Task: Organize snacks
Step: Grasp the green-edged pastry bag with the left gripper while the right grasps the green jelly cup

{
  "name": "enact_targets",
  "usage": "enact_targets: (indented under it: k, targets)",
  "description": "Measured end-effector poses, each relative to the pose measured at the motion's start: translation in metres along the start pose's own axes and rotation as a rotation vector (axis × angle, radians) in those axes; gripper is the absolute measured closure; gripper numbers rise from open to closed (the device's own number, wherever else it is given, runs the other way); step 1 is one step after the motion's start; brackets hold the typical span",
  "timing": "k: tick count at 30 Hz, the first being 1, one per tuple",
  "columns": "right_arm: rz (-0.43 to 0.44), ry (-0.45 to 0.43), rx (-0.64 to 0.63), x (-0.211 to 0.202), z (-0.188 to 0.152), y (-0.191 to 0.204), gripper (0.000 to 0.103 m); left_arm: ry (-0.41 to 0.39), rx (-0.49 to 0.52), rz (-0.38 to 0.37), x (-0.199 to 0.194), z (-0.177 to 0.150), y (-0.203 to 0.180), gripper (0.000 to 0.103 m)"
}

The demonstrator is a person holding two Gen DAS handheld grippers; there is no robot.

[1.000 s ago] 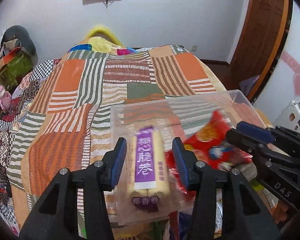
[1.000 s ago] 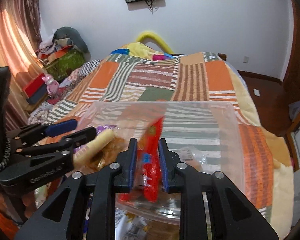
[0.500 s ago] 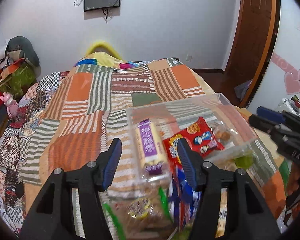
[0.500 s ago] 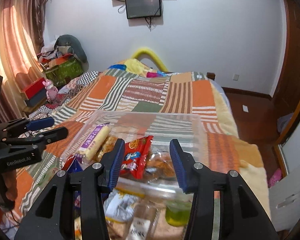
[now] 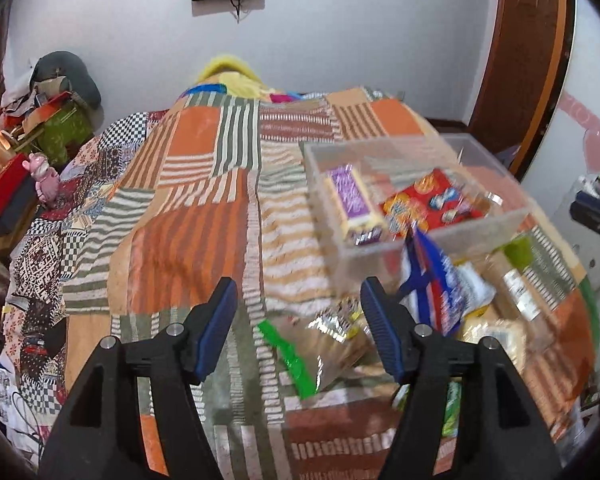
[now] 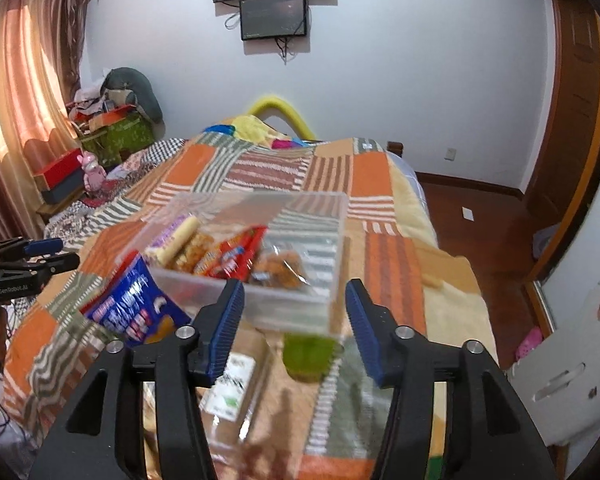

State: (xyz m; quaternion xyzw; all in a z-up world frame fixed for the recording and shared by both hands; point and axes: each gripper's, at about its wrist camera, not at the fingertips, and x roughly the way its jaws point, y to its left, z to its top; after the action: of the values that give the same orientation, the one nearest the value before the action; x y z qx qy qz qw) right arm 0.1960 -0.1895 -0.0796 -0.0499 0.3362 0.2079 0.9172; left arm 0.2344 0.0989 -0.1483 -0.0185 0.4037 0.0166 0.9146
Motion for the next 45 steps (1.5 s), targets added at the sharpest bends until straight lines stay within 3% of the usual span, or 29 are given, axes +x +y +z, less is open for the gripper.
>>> enact_targets:
  k: [9, 14, 17, 23, 37, 45]
  targets:
    - [-0.025, 0.098, 0.036, 0.028, -0.028, -0.012, 0.048, 0.091, -0.024, -0.035, 0.040, -0.017, -0.003, 0.039]
    - [-0.023, 0.144, 0.041, 0.041, -0.038, -0.016, 0.048, 0.089, -0.045, -0.061, 0.048, -0.020, -0.006, 0.026]
    - [-0.011, 0.165, 0.053, 0.047, -0.040, -0.017, 0.048, 0.099, -0.042, -0.097, 0.052, -0.021, -0.012, 0.023]
    - [-0.005, 0.189, 0.060, 0.053, -0.043, -0.018, 0.045, 0.112, -0.023, -0.072, 0.063, -0.024, -0.019, 0.013]
    - [0.028, 0.223, 0.097, 0.063, -0.047, -0.021, 0.045, 0.111, -0.027, -0.039, 0.078, -0.023, -0.018, 0.007]
    - [0.058, 0.220, 0.108, 0.060, -0.049, -0.023, 0.057, 0.126, -0.048, -0.047, 0.080, -0.027, -0.012, 0.007]
